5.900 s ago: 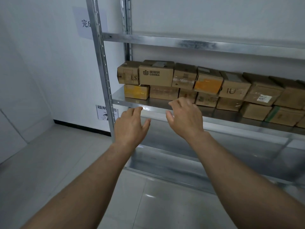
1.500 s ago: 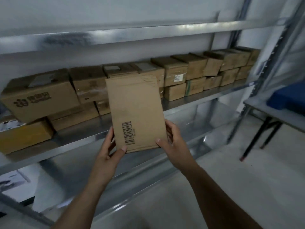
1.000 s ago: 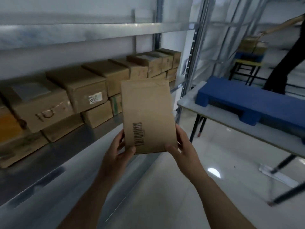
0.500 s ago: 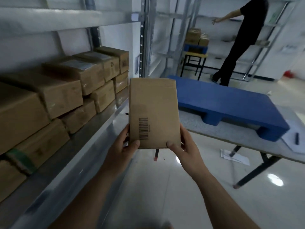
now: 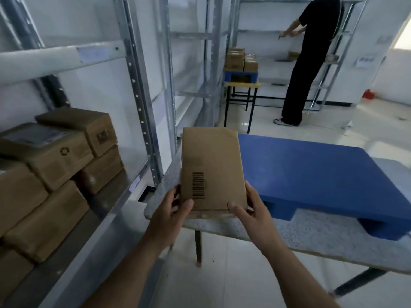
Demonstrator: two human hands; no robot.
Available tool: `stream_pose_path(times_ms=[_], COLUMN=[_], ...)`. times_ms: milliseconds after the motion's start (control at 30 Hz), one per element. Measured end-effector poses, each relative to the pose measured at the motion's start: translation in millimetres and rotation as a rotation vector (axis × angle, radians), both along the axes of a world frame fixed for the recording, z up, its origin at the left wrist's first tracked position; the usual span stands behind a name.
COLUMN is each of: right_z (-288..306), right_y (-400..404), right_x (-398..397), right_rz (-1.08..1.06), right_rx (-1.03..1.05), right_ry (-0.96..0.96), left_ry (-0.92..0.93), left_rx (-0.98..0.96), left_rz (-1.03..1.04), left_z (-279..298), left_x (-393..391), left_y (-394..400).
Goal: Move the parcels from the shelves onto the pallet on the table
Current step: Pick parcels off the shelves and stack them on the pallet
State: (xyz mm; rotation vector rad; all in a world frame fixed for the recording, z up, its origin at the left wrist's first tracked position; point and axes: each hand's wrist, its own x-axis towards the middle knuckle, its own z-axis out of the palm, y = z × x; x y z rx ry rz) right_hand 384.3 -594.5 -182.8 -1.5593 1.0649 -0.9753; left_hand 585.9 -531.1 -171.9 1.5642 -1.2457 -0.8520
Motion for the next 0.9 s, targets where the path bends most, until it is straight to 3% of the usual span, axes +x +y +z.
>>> stream_pose_path(times_ms=[567,900], right_z=[-35,-41], right_y=[-237,-322], right_x=[71,109], right_rz=[-0.222,-0.264], right_rx=[0.127,0.192], right_ry=[0.034,0.149], left_ry=[-0.039,-0.031], left_rx=[0.101,0.183], left_rz=[-0.223,-0.234], left_z=[-24,-44], left_x=[70,104], left_y=[-270,-370])
